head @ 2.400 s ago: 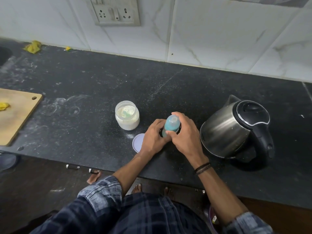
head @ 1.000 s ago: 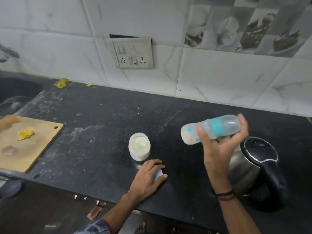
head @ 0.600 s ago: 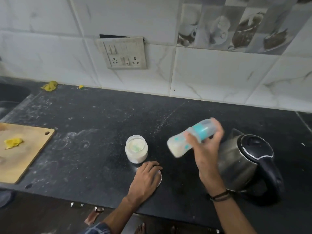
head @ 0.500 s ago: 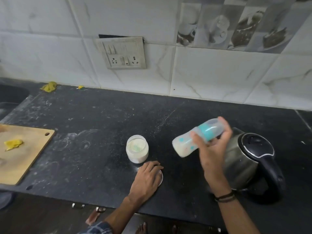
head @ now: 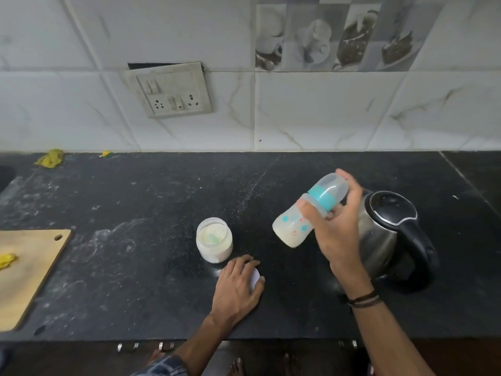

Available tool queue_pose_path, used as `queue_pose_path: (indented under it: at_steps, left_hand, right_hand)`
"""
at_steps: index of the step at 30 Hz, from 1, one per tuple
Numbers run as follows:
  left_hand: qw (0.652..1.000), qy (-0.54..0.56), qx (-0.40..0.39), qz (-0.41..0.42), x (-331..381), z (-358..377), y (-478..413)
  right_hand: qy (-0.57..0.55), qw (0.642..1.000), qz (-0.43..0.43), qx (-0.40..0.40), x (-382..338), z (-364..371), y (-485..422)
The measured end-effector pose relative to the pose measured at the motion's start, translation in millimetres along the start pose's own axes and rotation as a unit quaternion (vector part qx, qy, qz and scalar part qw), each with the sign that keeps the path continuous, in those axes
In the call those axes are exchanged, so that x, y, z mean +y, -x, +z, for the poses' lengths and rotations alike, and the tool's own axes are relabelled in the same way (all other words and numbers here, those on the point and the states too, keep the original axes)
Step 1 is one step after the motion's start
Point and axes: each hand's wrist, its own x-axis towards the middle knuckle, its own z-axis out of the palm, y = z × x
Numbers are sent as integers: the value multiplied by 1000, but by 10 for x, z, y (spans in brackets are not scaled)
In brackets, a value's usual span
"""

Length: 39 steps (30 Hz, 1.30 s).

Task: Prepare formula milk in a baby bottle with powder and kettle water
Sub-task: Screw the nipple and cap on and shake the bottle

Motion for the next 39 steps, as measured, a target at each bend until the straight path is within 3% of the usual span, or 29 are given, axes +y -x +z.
queue_pose_path:
  at_steps: [4,8,12,13,16,21,25,29,33,37,39]
  left_hand:
    - [1000,-10,6,-4,20,10,-7]
    - [999,-30,-16,-2,-9,7,7]
    - [998,-53,-16,-3,35,20,2]
    - [998,-58,-17,-4,40,21,3]
    - [997,-70,-18,1,24,28,14]
    - [996,-86,2,1,36,71,14]
    - [996,-86,17,4,24,100,37]
    - [995,-96,12,-4,64,99,11]
    - [994,-104,6,-10,94,63,28]
    - [994,-106,-2,-11,105,71,7]
    - [994,-112,3,-5,76,82,35]
  right_hand:
    - [-105,982,-3,157,-108,-30,-25]
    - [-6,999,-3,40,-143,-19,57]
    - [-110,970,-16,216,-213,-99,-3]
    - [-108,971,-4,214,-244,-80,1]
    - [-43,994,28,93,-231,-107,38]
    - [-114,969,-42,214,-403,-239,-62]
    - [-47,995,-27,83,-426,-302,-21]
    - [-146,967,-43,203,-493,-389,-136]
    - [-83,993,22,81,-397,-348,-63]
    - [-157,970,-5,187,-404,-336,-118]
    - [-124,984,20,128,-414,-261,-84]
